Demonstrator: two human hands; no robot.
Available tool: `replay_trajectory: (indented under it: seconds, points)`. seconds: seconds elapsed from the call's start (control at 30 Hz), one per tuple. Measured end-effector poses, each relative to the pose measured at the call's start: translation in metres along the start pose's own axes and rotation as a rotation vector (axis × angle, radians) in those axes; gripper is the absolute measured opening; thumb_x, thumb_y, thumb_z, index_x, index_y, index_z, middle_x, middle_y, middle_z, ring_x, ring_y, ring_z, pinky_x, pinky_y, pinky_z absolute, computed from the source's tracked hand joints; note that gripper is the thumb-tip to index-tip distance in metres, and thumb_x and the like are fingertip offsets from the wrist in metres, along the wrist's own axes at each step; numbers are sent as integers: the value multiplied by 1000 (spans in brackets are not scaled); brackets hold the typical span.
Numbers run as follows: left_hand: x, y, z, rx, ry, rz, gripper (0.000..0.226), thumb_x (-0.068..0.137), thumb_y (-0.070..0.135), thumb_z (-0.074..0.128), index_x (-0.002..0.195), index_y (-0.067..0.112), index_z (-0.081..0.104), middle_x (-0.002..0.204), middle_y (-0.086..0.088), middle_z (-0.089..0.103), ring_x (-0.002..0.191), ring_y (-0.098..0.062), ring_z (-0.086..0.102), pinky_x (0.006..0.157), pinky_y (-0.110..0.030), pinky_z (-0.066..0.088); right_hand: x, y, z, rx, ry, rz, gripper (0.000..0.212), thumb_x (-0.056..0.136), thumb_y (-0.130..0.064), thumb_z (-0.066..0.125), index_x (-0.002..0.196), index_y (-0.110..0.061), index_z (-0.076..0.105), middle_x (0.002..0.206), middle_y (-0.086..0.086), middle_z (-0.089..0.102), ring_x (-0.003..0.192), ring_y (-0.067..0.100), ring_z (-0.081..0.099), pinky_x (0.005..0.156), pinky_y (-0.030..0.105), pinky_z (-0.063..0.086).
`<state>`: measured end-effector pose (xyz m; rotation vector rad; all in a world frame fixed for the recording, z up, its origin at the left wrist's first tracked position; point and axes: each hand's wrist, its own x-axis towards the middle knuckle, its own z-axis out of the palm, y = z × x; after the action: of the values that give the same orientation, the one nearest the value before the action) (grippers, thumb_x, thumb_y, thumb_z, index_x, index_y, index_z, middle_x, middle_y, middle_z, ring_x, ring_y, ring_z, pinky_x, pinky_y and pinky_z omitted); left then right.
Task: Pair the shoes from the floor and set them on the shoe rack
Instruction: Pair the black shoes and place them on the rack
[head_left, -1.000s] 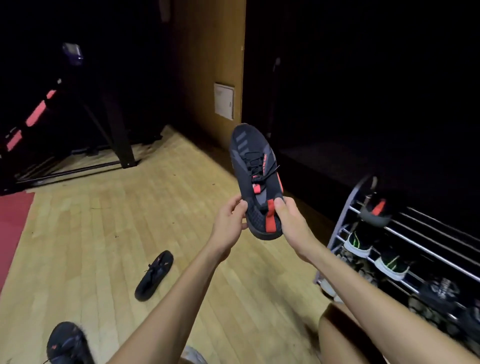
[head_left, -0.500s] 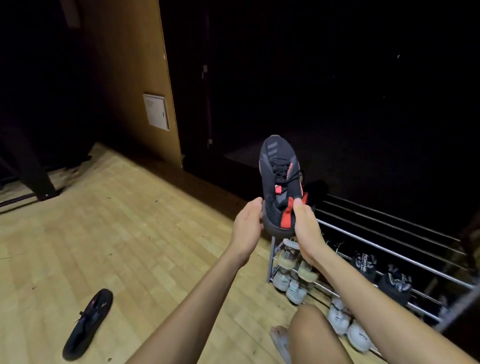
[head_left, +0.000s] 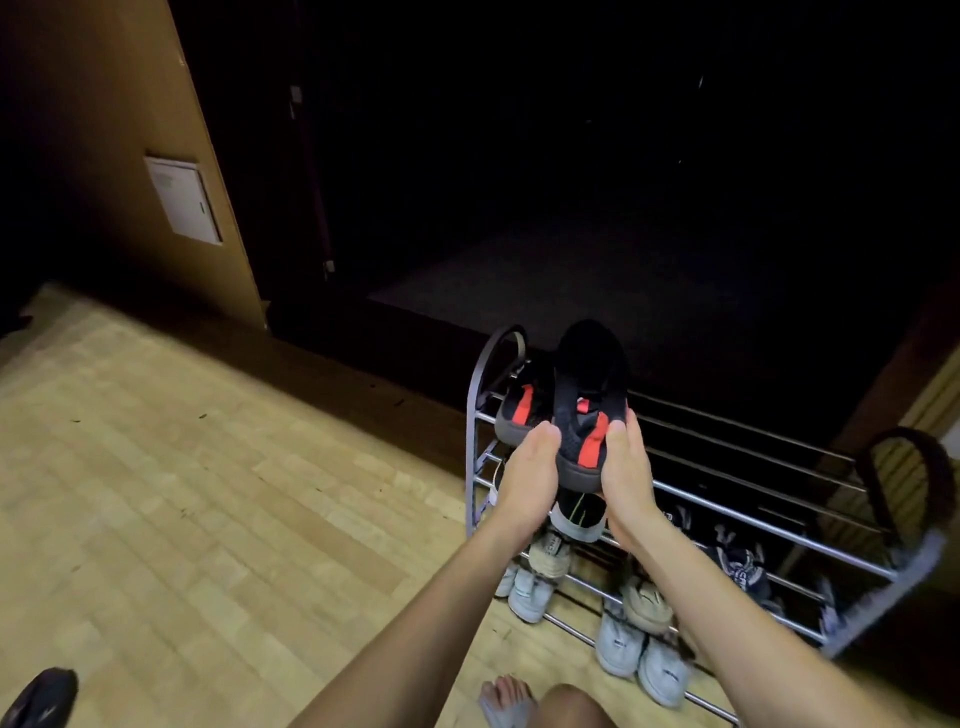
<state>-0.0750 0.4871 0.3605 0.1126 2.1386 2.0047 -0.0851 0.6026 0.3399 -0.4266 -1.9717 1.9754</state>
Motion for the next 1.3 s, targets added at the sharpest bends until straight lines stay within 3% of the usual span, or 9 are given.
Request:
replay_trajectory:
  seconds: [0.17,0.27,0.5,0.6,0.7,0.77,0.83,1.07,1.3]
  points:
    - [19,-10,21,-233,-22,-120,42,102,55,25,117,33,57,113,18,59,113,-1,51,107,-32,36,38,29,-8,105,60,133,69,83,-62,37,147,-37,37,146,-1,51,132,20,50,112,51,39]
    - [28,-13,25,-268,-21,-154,56,103,55,18,139,23,47,131,9,54,128,-10,46,109,-32,35,49,34,-5,128,114,195,61,95,-53,35,152,-33,30,151,3,45,134,25,48,111,52,40]
    - [51,-16,22,-365,-41,-168,58,102,56,24,138,16,45,117,9,51,86,4,52,96,-40,54,69,46,-4,209,124,384,50,104,-47,32,153,-36,26,149,6,45,126,32,54,71,37,52]
    - [57,-16,19,-403,-39,-195,66,101,57,28,146,9,37,133,1,45,92,-1,52,94,-39,54,72,47,-2,116,87,396,52,105,-48,29,155,-35,21,152,6,41,124,31,54,63,35,50]
    - [54,-18,17,-475,-23,-202,68,101,55,30,150,7,30,155,-6,32,133,-17,40,95,-40,52,74,48,-6,-83,60,376,55,103,-55,24,154,-34,23,125,12,56,74,22,62,46,25,48]
    - [51,-21,17,-516,-10,-188,66,102,53,29,151,9,29,157,-5,31,142,-22,32,104,-44,45,73,47,-10,-177,53,371,58,101,-58,23,152,-33,27,96,10,56,49,16,48,37,21,40]
    - [46,-24,17,-547,-7,-186,62,103,51,29,151,11,30,156,-5,33,144,-21,30,110,-45,38,71,45,-10,-189,41,380,60,100,-59,25,152,-30,29,89,9,54,47,16,44,37,21,39]
    - [44,-23,14,-573,0,-173,61,104,49,30,152,12,28,159,-3,29,147,-22,24,116,-38,31,57,31,-5,-2,46,376,59,102,-53,33,153,-23,30,146,10,44,76,27,66,54,31,59]
    - [28,-21,7,-539,-94,-202,69,101,55,29,155,13,20,162,-10,21,148,-29,22,113,-43,35,39,27,-2,70,166,329,50,104,-39,39,149,-18,37,132,12,50,83,27,65,79,39,59]
